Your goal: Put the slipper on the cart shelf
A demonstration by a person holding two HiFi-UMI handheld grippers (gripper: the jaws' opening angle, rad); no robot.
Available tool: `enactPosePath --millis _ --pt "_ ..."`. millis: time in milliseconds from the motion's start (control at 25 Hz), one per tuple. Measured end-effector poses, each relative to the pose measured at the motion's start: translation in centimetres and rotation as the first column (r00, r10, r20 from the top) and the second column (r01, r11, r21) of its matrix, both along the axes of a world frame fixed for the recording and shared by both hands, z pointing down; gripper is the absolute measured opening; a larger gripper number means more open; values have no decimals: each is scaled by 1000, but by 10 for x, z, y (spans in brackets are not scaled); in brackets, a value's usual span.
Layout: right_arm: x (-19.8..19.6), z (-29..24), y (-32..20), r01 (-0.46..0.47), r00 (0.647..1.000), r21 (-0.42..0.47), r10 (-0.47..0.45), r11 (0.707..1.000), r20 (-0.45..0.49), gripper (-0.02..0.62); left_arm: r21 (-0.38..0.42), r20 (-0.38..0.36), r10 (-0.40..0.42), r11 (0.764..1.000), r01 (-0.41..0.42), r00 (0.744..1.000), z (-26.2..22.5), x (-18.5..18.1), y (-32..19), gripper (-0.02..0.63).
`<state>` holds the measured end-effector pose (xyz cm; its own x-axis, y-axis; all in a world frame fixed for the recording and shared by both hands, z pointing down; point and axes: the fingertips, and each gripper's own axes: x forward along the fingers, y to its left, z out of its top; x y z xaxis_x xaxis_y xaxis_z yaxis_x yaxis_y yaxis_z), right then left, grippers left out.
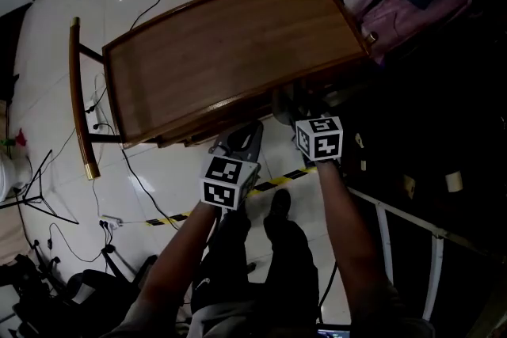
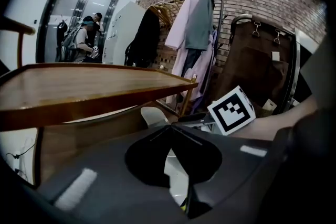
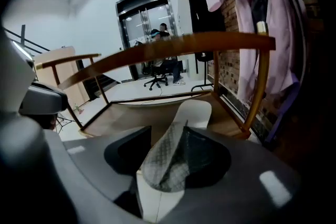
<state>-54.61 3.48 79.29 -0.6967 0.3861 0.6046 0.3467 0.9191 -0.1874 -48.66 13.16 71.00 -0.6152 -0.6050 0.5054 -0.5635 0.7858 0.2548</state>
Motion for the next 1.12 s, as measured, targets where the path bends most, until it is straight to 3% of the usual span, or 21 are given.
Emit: enactPosePath --millis 160,360,600,840,1120 --pt "-31 34 1 -38 999 40 38 998 -9 172 15 6 -8 1000 8 1000 25 -11 9 8" --pt "-42 62 0 -60 997 103 65 993 -51 169 23 -13 -22 999 23 1000 45 -14 23 8" --pt "-33 62 -1 -28 997 134 37 991 -67 12 24 -23 -23 999 24 999 37 -12 28 8" --pt "42 24 5 9 991 66 0 998 -137 9 16 -43 42 999 -42 998 -4 10 17 8" --pt "128 -40 -7 -61 985 23 64 998 -157 9 -11 -51 164 986 -164 985 -51 48 -4 8"
